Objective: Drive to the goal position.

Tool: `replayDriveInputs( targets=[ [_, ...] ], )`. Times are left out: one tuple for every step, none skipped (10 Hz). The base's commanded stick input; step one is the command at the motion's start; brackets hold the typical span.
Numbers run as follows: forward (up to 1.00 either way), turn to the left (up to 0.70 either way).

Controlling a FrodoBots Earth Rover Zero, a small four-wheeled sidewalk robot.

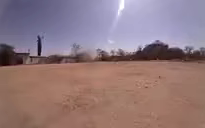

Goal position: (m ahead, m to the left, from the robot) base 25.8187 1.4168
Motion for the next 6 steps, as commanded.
replayDriveInputs(
  targets=[
    [1.00, 0.00],
    [1.00, 0.00],
    [1.00, 0.00],
    [1.00, 0.00],
    [1.00, 0.00],
    [1.00, 0.00]
  ],
)
